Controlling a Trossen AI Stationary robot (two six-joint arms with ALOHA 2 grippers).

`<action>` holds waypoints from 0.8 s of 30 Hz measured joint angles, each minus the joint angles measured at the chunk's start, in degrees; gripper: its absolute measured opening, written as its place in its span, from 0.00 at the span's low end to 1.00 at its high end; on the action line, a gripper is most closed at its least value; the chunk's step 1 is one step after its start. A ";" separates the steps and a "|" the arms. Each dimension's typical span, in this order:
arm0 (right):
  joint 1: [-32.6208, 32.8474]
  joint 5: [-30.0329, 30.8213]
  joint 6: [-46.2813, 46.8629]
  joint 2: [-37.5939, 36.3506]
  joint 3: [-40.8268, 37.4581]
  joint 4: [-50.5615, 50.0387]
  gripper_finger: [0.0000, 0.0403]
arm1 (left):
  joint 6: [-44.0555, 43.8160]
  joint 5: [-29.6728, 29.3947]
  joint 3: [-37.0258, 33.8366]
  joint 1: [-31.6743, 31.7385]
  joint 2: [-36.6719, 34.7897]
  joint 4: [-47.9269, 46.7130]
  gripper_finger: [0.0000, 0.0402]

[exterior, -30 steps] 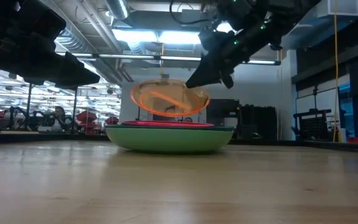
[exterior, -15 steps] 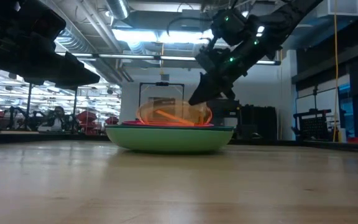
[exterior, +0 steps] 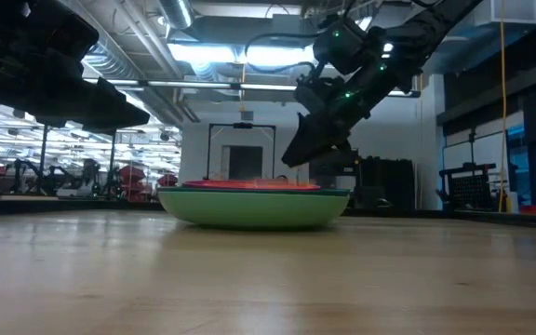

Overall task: Stack plastic plates
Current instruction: Stack the orange plate on the red plate, then stack the light blue plate on the orange plate

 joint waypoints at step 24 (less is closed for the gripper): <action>21.88 8.05 8.20 -18.52 2.49 -38.48 0.35 | -0.07 0.09 -0.02 0.00 -0.02 -0.44 0.33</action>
